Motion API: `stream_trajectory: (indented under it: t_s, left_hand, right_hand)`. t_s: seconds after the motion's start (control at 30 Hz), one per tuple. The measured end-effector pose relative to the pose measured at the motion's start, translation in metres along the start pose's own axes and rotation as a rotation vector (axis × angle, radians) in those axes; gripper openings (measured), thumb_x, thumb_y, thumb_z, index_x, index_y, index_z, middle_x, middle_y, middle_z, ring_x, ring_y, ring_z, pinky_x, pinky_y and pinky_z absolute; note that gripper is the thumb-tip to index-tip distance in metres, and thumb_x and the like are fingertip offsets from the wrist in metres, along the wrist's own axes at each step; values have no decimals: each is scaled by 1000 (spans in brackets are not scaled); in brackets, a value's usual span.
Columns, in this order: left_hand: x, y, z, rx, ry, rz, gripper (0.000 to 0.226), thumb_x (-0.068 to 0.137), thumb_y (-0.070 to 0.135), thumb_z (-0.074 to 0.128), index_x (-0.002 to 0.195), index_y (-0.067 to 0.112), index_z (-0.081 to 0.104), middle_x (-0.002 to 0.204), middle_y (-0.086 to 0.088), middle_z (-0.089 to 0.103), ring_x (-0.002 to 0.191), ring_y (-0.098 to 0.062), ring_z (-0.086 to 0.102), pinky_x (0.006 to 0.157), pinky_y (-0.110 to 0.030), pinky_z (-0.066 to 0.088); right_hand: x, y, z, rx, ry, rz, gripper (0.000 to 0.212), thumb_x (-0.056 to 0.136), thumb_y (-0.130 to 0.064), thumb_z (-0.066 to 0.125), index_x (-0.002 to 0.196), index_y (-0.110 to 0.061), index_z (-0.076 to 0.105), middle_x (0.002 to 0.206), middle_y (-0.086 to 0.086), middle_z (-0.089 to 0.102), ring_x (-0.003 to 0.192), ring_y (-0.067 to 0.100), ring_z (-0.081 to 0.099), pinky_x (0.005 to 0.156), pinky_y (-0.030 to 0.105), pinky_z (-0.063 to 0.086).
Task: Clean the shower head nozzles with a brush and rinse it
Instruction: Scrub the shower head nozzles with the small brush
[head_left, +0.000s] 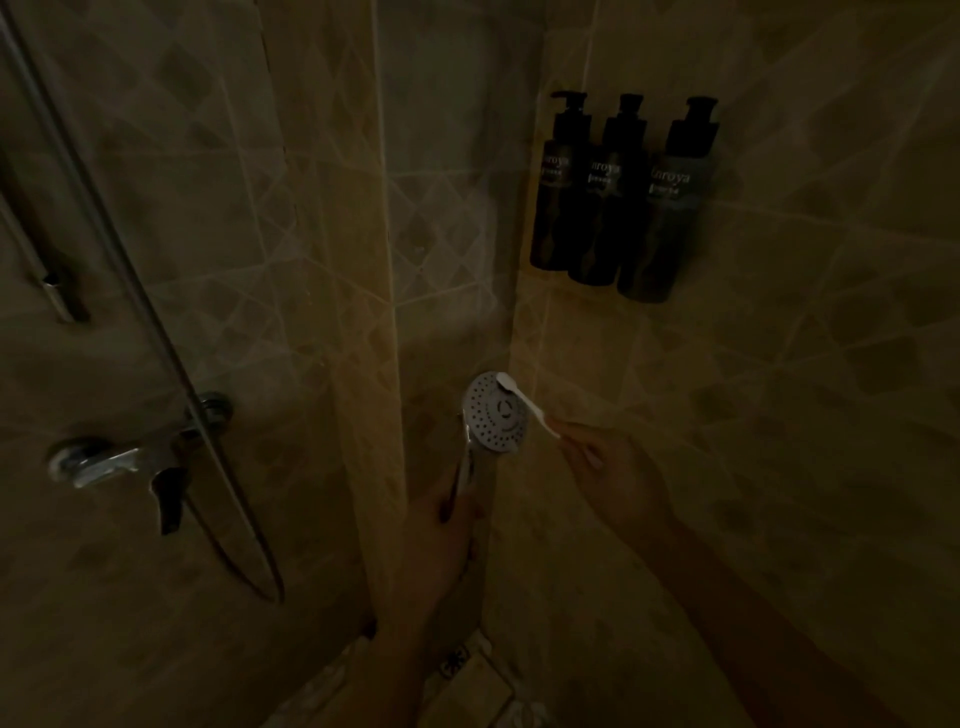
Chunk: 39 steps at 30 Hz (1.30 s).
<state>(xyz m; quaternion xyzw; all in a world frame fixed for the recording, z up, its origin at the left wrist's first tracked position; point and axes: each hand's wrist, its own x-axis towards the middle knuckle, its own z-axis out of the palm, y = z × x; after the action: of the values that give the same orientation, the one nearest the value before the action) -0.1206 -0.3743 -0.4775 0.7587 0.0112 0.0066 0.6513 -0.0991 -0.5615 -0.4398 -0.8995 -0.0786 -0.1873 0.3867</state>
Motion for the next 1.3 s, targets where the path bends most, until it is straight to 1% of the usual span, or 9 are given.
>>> stream_trajectory:
  t_s: [0.13,0.2,0.37,0.53,0.63,0.8,1.0,1.2,1.3]
  left_hand:
    - [-2,2,-1,-37,37,-39,20,94,39,45,89,34,63,70,-7,64,50,-13,53,49,-28,40]
    - [-2,2,0,-32,36,-44,19,95,37,45,91,33,63,71,-6,64,52,-14,53,52,-30,42]
    - [-3,11,4,-68,44,-26,23,95,33,46,78,39,60,74,-10,63,55,-19,54,56,-34,44]
    - [-5,16,6,-150,11,-44,25,96,28,45,82,41,62,66,-3,60,49,-16,49,48,-27,38]
    - [-7,16,5,-153,-4,-70,37,96,27,46,66,44,59,65,-6,56,49,-18,47,46,-27,37]
    - [-8,15,1,-175,4,-98,31,97,27,43,71,37,56,66,-7,56,47,-16,46,45,-25,35]
    - [-1,13,0,-170,17,-135,27,97,26,44,74,33,57,66,-7,57,47,-17,45,48,-27,34]
    - [3,13,0,-200,20,-151,24,96,26,45,78,24,61,59,-4,55,43,-15,44,44,-25,33]
    - [3,13,0,-200,5,-155,23,96,26,45,79,28,60,59,-4,55,44,-15,44,44,-25,33]
  right_hand:
    - [-23,-2,6,-109,-143,-62,28,94,-30,51,120,-41,57,100,-9,71,85,8,67,78,25,55]
    - [-23,2,4,-116,-99,-53,31,94,-30,52,121,-45,54,100,-7,72,84,9,67,79,28,56]
    - [-33,-6,14,-117,-133,-78,34,94,-26,54,124,-40,51,111,-1,70,95,16,66,88,21,47]
    - [-15,8,11,36,-7,33,31,94,-25,54,120,-40,58,110,-18,66,95,3,66,88,32,55]
    - [-18,4,13,56,-47,14,32,94,-22,53,120,-39,57,111,-19,64,99,1,64,91,26,53]
    - [-15,17,8,3,-24,68,28,93,-25,54,115,-40,61,100,-24,63,89,-5,62,89,27,53]
    - [-21,14,14,-34,-59,-2,31,92,-19,56,119,-33,61,108,-25,56,90,-32,46,78,-8,33]
    - [-20,13,25,50,-71,16,31,93,-17,55,120,-31,60,114,-20,59,101,-15,54,89,-2,35]
    - [-14,15,25,119,9,70,28,92,-15,56,116,-28,64,112,-17,62,95,-20,54,86,-3,36]
